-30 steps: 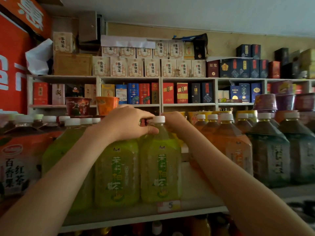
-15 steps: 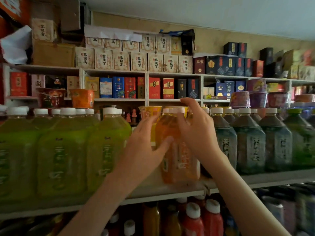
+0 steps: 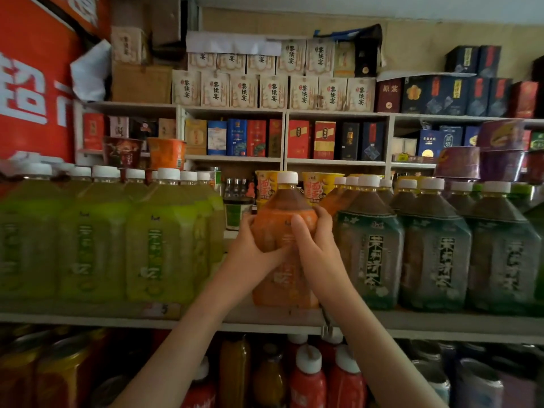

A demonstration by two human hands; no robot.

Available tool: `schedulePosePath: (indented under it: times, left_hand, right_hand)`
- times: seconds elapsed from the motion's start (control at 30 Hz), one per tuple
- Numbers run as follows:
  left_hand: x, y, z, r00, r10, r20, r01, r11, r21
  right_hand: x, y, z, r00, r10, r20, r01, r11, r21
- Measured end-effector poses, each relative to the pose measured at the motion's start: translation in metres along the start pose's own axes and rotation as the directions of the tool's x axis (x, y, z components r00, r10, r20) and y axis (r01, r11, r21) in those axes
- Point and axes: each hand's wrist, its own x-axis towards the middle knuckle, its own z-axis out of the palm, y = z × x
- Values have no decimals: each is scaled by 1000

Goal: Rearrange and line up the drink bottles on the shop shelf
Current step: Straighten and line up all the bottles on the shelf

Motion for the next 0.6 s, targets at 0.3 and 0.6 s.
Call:
schedulePosePath:
  times: [0.3, 0.6]
  left_hand:
    - [1, 1, -1, 999, 1, 37, -1, 1000, 14]
    - [-13, 0, -12, 993, 43, 113, -57, 991, 124]
  right_hand:
    - [-4, 8, 2, 981, 192, 3, -189, 959, 210]
    - [-9, 8, 5, 968, 241, -73, -230, 965, 127]
